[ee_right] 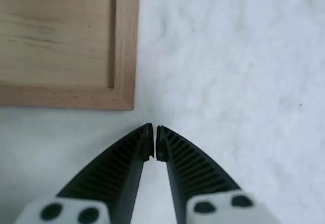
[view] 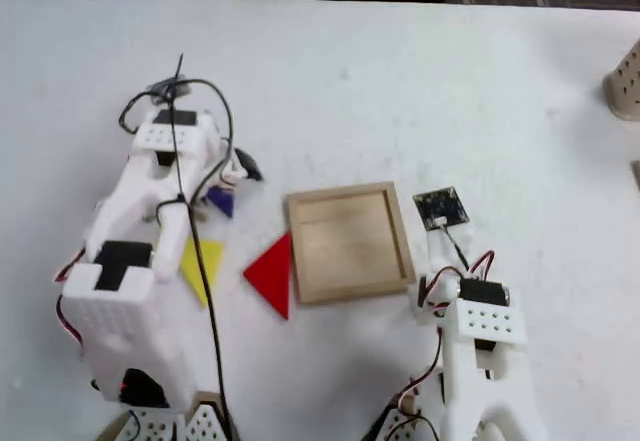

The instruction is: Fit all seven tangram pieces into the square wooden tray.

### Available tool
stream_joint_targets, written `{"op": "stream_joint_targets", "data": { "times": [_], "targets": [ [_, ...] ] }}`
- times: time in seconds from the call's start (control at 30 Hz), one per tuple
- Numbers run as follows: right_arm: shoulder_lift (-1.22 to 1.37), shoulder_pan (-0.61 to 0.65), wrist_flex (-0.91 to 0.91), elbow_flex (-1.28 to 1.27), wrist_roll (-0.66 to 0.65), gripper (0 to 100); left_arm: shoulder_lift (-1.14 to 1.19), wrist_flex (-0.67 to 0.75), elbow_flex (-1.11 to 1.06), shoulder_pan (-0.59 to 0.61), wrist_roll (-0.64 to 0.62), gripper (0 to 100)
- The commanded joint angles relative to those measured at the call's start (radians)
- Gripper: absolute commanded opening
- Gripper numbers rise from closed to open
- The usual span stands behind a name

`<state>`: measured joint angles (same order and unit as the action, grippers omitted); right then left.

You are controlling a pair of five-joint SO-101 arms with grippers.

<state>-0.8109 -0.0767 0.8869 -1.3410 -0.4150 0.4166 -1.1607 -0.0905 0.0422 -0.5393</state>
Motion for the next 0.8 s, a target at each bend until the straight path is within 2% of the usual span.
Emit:
{"op": "stream_joint_targets", "data": {
  "times": [0.0,0.23,0.37,0.5,0.77],
  "targets": [
    [-0.025,0.007,-0.01,0.005,-0.011,1.8,0.045,0.026,0.095,0.033,-0.031,37],
    [-0.025,0.007,-0.01,0.005,-0.011,1.8,0.076,0.025,0.1,0.008,-0.034,35],
    [-0.025,0.007,-0.01,0.005,-0.011,1.8,0.076,0.005,0.103,-0.021,-0.017,20],
    [-0.025,0.007,-0.01,0.005,-0.011,1.8,0.076,0.008,0.107,-0.028,0.094,7],
    [-0.025,0.007,-0.01,0.005,-0.011,1.8,0.074,0.005,0.107,-0.031,0.106,10]
  ]
}}
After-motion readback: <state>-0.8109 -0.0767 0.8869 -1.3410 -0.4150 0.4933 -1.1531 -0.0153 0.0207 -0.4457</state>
